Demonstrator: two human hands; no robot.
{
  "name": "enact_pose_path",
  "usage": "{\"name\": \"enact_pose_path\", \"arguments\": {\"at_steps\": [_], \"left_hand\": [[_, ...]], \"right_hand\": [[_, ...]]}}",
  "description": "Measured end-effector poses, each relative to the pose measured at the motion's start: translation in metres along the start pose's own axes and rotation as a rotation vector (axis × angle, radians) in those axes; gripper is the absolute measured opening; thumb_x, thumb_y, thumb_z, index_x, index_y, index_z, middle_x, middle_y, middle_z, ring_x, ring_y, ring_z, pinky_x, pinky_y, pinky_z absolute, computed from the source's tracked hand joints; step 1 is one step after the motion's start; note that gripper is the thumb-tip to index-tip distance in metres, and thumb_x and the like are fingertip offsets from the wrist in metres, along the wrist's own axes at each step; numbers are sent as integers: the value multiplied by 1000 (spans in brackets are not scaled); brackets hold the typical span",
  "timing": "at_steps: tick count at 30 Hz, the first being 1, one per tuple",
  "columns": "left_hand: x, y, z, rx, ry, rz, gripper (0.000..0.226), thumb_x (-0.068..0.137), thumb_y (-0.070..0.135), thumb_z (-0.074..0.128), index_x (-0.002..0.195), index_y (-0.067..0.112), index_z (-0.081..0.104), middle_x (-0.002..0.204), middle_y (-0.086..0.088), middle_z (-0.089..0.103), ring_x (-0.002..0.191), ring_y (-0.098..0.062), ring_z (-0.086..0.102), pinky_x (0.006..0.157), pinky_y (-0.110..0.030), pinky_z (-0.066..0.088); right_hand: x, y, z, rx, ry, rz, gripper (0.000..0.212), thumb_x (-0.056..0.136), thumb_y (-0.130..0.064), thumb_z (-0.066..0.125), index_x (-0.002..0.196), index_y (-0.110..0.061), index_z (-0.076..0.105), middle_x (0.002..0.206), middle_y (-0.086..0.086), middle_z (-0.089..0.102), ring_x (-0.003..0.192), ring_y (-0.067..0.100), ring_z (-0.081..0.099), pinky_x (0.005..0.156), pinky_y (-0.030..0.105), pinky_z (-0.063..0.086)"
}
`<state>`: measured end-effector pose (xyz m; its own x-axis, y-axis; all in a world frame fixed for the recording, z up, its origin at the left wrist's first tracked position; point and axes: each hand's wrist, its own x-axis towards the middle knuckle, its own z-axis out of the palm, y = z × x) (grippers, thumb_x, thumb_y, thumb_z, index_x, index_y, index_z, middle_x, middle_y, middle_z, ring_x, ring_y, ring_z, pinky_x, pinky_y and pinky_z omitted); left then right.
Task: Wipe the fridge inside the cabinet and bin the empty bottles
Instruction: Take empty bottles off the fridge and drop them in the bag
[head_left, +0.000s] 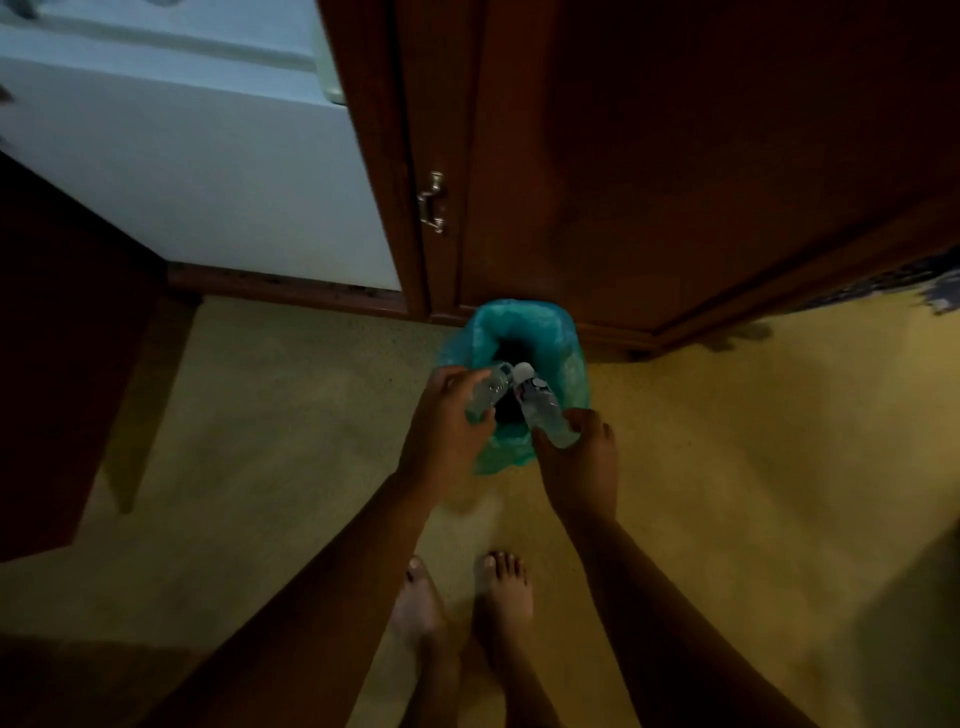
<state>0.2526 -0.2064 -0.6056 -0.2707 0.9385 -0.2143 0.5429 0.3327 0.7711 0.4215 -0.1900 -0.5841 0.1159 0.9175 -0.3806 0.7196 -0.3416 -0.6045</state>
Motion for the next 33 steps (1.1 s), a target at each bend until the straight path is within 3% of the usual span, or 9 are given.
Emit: {"name": "enact_pose_path", "arguments": {"at_steps": [5, 10, 15, 18, 21, 26, 29, 31, 33], "left_hand": [[24, -6, 32, 72, -68, -17, 55, 89, 15, 77, 141, 20, 60, 137, -3, 51, 122, -19, 57, 98, -20, 44], [32, -8, 30, 185, -110, -50, 62, 93, 27, 73, 149, 24, 50, 148, -1, 48, 132, -21, 53, 104, -35, 49], [20, -5, -12, 161, 13, -60, 53, 95, 32, 70, 145, 28, 53, 146, 5, 50, 127, -13, 54, 92, -27, 50], [6, -3, -54, 108, 118, -103, 48, 96, 33, 68, 142, 30, 55, 146, 7, 48, 129, -9, 49, 95, -24, 43], [-9, -5, -103, 89, 217, -114, 49, 95, 31, 70, 142, 29, 56, 144, 8, 49, 126, -3, 47, 95, -22, 43], [-15, -16, -194, 103, 422, -64, 44, 93, 25, 74, 136, 23, 62, 133, 0, 58, 117, -12, 59, 88, -22, 50], [-7, -21, -254, 82, 527, -46, 40, 94, 25, 72, 133, 22, 64, 132, 2, 59, 118, -12, 59, 92, -25, 53], [2, -21, -288, 96, 585, -26, 36, 94, 25, 71, 130, 20, 66, 130, 2, 58, 116, -7, 57, 92, -24, 52], [9, -24, -320, 127, 628, -26, 35, 95, 25, 71, 129, 19, 67, 130, 3, 58, 107, 9, 50, 86, -17, 47]], "right_hand": [[35, 8, 13, -70, -44, 11, 47, 93, -39, 74, 129, -13, 58, 125, 12, 60, 104, 27, 63, 79, 34, 54], [44, 4, 21, -165, -107, -17, 51, 95, -45, 67, 137, -18, 55, 129, 10, 62, 110, 28, 65, 87, 40, 58], [31, -10, 13, -245, -108, -192, 59, 95, -40, 71, 147, -24, 49, 144, 5, 56, 126, 25, 59, 99, 44, 57], [20, -39, 10, -223, -102, -292, 57, 94, -41, 73, 144, -27, 52, 143, 1, 56, 127, 22, 57, 100, 46, 56], [7, -84, 14, -194, -55, -459, 55, 90, -38, 78, 139, -21, 59, 133, 4, 61, 121, 23, 61, 100, 41, 56], [-16, -185, 32, -137, -83, -663, 50, 91, -42, 76, 136, -26, 60, 136, -1, 59, 125, 20, 59, 94, 37, 58], [-26, -249, 49, -89, -58, -842, 47, 89, -37, 79, 131, -21, 62, 131, 0, 60, 120, 20, 61, 91, 28, 54], [-29, -287, 60, -52, -60, -896, 47, 88, -34, 81, 129, -20, 63, 130, 0, 60, 119, 18, 60, 92, 24, 51], [-32, -322, 74, -28, -105, -905, 51, 88, -35, 80, 133, -23, 60, 133, -3, 57, 122, 15, 58, 97, 24, 50]]}}
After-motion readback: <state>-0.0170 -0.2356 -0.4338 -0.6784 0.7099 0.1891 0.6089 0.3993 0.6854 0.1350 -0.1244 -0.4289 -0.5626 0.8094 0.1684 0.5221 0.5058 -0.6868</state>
